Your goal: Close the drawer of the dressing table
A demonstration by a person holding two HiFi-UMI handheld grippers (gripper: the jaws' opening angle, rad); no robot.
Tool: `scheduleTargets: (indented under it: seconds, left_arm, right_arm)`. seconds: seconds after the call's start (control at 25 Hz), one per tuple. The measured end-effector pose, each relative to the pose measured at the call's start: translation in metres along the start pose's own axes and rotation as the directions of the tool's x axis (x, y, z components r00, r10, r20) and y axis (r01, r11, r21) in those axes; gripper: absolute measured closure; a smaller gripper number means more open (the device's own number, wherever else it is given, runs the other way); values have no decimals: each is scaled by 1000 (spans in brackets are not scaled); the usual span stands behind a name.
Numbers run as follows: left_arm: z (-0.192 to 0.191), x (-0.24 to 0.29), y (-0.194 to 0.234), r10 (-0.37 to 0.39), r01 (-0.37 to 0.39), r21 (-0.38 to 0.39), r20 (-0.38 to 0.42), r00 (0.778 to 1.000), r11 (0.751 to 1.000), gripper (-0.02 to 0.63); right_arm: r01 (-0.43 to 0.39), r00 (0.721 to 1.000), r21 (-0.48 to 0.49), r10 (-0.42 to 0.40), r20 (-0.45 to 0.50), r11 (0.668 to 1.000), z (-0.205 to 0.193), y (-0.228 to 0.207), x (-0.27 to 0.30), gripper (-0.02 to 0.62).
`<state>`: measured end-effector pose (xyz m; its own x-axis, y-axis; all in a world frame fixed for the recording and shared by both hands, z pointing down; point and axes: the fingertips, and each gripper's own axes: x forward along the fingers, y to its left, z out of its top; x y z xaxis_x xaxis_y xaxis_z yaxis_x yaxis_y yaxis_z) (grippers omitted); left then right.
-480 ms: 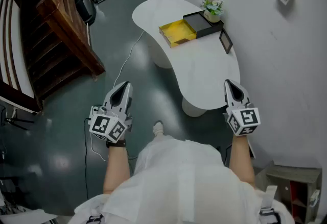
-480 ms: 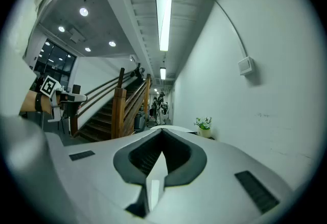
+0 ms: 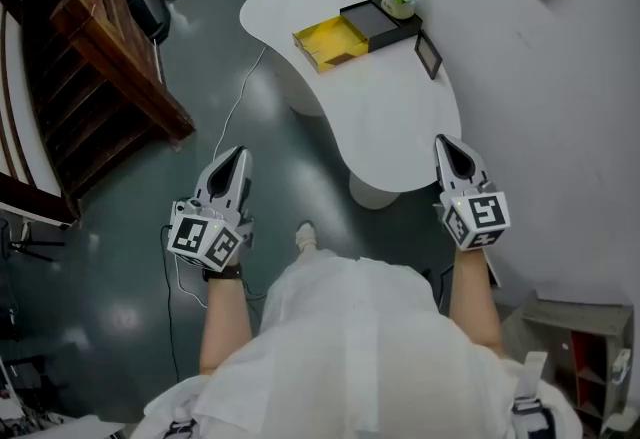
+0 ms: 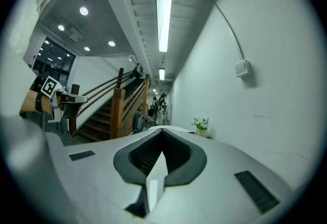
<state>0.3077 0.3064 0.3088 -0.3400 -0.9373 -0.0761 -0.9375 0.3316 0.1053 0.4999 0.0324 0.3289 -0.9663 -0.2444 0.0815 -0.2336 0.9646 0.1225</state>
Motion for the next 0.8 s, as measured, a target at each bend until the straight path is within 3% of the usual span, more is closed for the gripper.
scheduleTargets:
  seconds: [0.36, 0.8]
  left_arm:
    - [-9, 1, -2, 3, -3, 2, -38, 999, 1000, 584]
    - [-17, -1, 2, 24, -26, -19, -74, 997, 999, 584]
  right_arm:
    - [-47, 998, 67, 44, 38, 997, -8, 0, 6, 586]
    - [-74, 997, 95, 73, 13, 993, -22, 3, 13, 586]
